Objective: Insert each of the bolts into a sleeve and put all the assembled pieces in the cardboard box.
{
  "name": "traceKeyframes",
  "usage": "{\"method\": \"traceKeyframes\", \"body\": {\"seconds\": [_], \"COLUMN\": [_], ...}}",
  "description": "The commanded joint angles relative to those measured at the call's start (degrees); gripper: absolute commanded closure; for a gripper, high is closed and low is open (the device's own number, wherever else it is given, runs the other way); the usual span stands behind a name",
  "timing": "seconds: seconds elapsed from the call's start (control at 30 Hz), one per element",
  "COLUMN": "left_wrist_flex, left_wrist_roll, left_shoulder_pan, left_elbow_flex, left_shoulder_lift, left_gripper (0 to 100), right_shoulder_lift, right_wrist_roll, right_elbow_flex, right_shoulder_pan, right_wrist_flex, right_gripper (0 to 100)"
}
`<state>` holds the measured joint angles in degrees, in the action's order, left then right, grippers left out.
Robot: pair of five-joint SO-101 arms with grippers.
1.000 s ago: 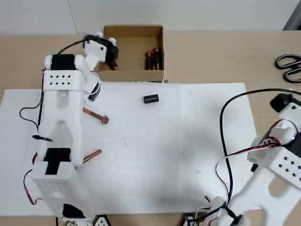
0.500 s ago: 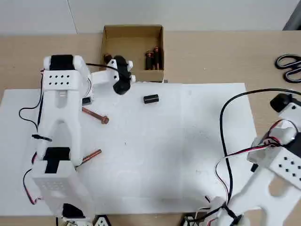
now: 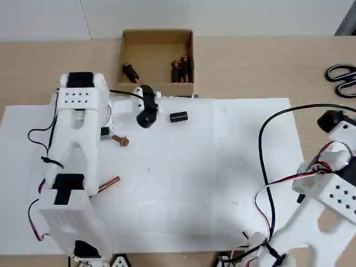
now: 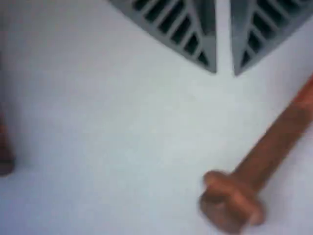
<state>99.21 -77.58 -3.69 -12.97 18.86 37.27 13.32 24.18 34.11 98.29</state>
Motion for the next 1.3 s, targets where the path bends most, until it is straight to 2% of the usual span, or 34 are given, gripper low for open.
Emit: {"method": "traceKeyframes", "body": {"seconds": [0.0, 0.1, 0.53, 0.97, 1.27], "left_wrist_flex": [1.1, 1.1, 1.1, 1.2, 1.0], "left_wrist_roll": [-16.5, -16.5, -16.4, -16.8, -17.4], "left_shoulder_pan": [0.9, 0.9, 0.9, 0.9, 1.8], "left_elbow_flex": [0.3, -0.5, -13.7, -15.3, -22.5], "left_shoulder_lift": [0.4, 3.7, 15.4, 12.8, 24.7], "left_gripper": [93, 88, 89, 89, 89], "right_shoulder_lift": [0.8, 0.8, 0.8, 0.7, 0.7], "right_wrist_roll": [0.6, 0.9, 0.9, 0.6, 0.6], "right_elbow_flex": [-0.4, -0.4, -0.4, -0.4, -0.4], "right_shoulder_pan": [-0.4, -0.4, -0.4, -0.4, -0.4], "right_wrist_flex": [0.8, 0.8, 0.9, 0.8, 0.9], "right_gripper": [99.5, 99.5, 99.5, 99.5, 99.5]}}
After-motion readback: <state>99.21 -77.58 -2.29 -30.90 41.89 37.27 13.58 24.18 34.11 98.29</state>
